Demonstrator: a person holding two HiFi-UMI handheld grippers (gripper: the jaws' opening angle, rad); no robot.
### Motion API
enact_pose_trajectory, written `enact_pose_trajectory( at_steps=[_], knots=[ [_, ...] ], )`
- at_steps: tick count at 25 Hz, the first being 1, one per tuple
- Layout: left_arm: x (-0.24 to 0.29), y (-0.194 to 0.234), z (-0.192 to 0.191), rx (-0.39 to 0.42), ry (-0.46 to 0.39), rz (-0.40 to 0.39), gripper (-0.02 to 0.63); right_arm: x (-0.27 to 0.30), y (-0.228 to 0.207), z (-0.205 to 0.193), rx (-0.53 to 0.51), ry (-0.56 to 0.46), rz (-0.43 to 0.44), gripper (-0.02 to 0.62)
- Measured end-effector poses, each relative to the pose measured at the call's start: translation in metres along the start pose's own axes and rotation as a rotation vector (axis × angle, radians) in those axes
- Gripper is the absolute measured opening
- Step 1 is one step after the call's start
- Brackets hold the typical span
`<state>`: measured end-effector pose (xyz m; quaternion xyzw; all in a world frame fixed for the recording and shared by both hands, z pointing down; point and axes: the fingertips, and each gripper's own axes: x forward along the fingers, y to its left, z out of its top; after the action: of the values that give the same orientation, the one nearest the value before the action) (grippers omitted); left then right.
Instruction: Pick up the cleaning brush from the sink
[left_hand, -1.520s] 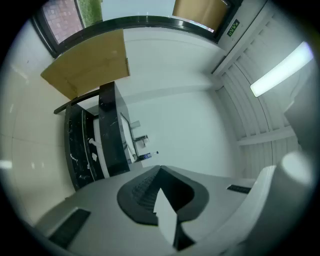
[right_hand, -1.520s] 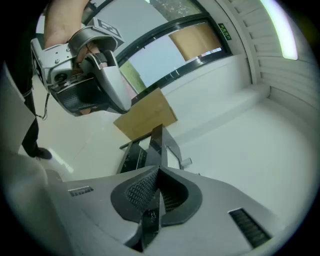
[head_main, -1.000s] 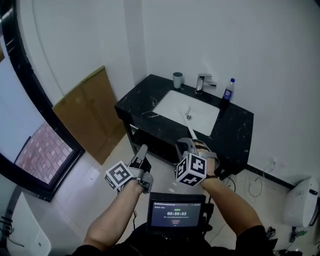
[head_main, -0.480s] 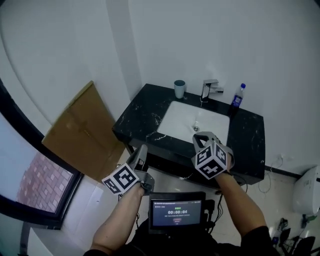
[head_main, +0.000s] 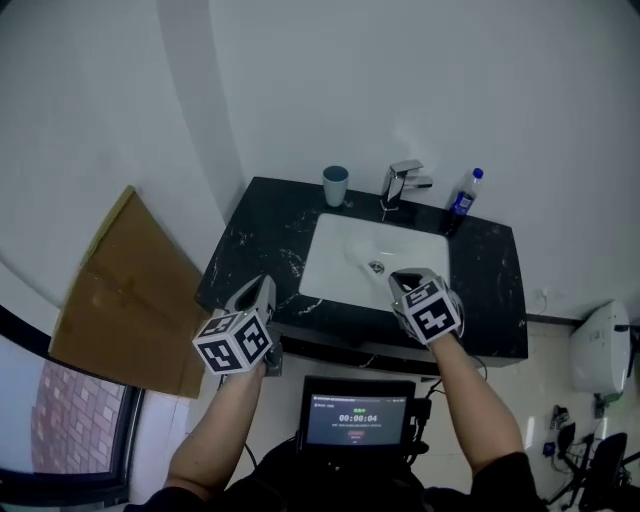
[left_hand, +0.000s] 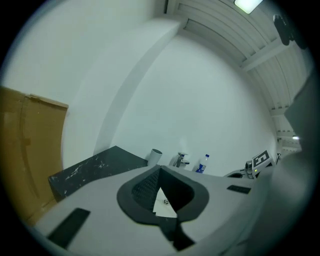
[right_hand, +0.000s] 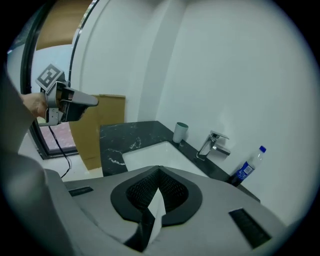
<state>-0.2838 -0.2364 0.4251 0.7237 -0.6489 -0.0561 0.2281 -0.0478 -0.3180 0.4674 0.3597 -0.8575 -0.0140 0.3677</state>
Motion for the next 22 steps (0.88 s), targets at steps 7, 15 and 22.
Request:
enact_pose_trajectory(
  at_steps=[7,15,22],
  knots=[
    [0.085,0.006,-0.025,0.117,0.240,-0.034,0.011,0.069,-0.036,-0.023,0.188,0.088,0.093,0.087],
    [0.145,0.042,-0.065,0.194,0.494,-0.034,0.072,0.132,-0.043,-0.077,0.324,0.320,0.105,0.097],
    [0.185,0.083,-0.094,0.256,0.658,-0.009,0.077,0.174,-0.035,-0.097,0.410,0.435,0.159,0.192]
  ],
)
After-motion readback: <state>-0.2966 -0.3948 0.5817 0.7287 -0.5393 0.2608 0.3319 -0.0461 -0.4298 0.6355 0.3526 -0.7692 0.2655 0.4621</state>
